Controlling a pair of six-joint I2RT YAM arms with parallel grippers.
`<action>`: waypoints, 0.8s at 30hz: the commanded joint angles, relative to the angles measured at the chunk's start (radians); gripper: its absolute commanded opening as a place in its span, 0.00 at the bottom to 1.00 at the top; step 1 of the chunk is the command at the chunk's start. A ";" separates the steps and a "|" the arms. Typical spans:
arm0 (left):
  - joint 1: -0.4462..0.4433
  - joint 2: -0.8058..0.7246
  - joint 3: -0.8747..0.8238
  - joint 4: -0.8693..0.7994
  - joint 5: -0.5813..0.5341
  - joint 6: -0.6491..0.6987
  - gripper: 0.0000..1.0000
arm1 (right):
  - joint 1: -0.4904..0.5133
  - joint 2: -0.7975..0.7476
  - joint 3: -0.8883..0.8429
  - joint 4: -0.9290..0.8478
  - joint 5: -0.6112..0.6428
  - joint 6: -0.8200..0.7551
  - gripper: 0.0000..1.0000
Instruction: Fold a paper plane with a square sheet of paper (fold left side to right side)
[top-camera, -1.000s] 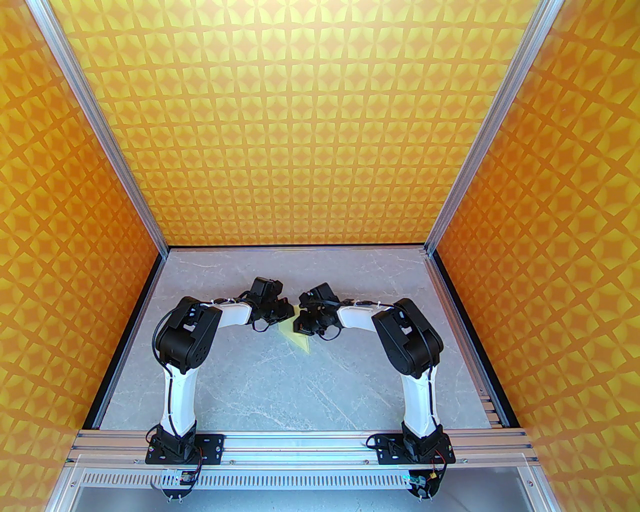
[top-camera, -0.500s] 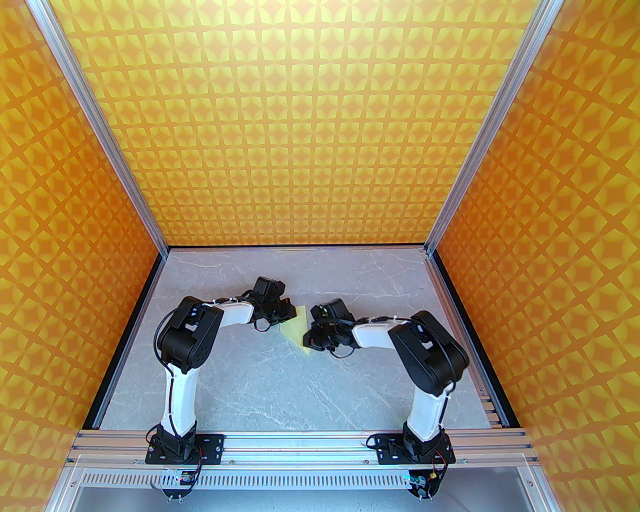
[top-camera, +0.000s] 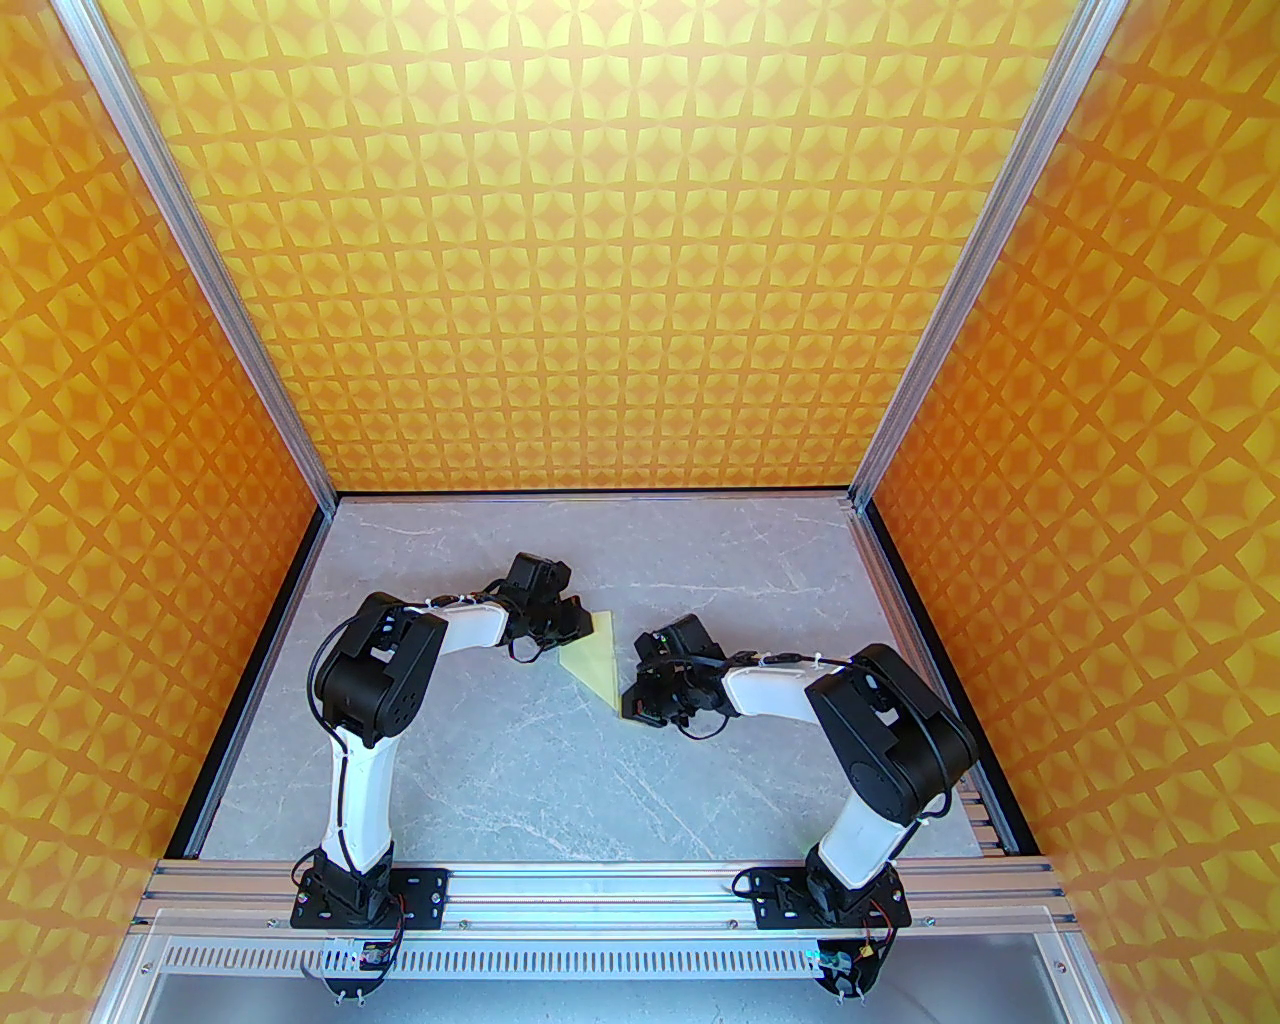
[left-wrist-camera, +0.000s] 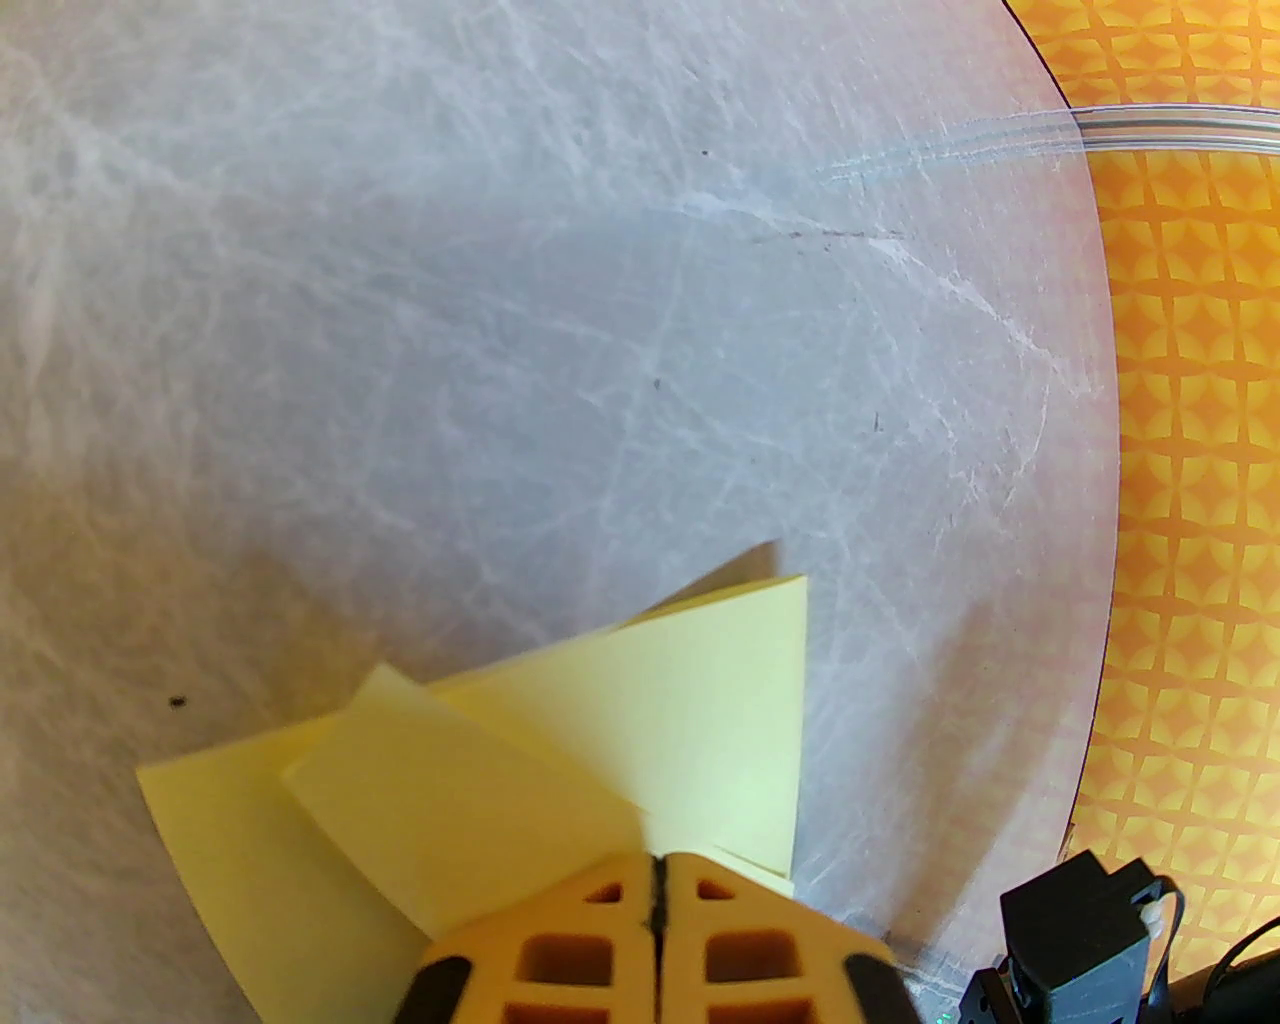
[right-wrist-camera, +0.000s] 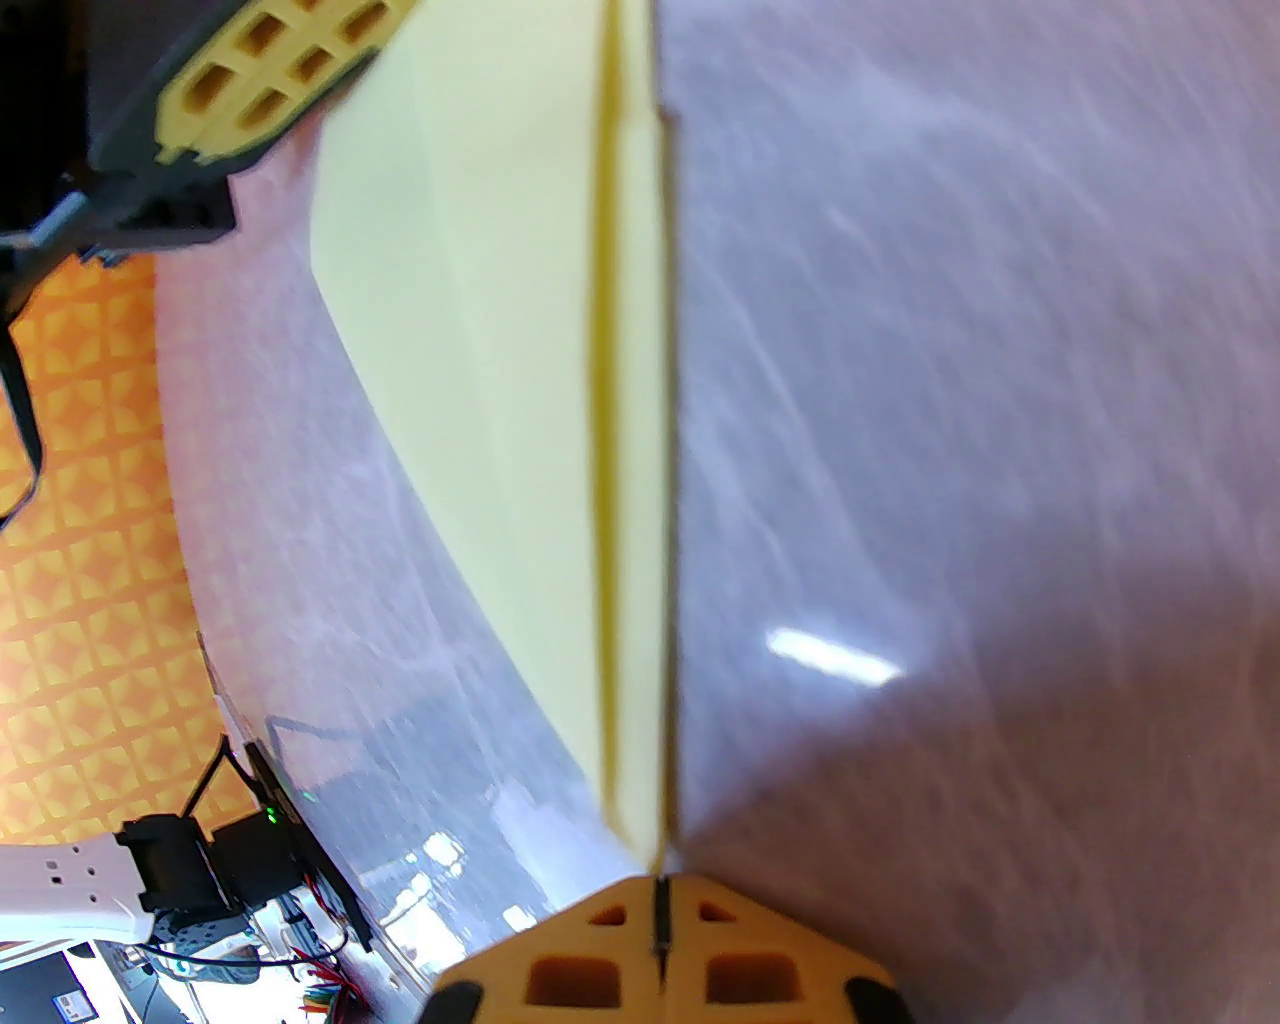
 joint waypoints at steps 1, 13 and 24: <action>0.004 -0.084 0.001 -0.045 -0.025 0.013 0.07 | 0.001 -0.034 0.076 -0.049 0.037 -0.029 0.00; 0.010 -0.284 -0.171 0.008 -0.063 -0.098 0.32 | -0.016 0.117 0.360 -0.187 0.137 -0.151 0.01; 0.001 -0.345 -0.378 0.067 -0.156 -0.299 0.41 | -0.018 0.306 0.507 -0.245 0.171 -0.230 0.00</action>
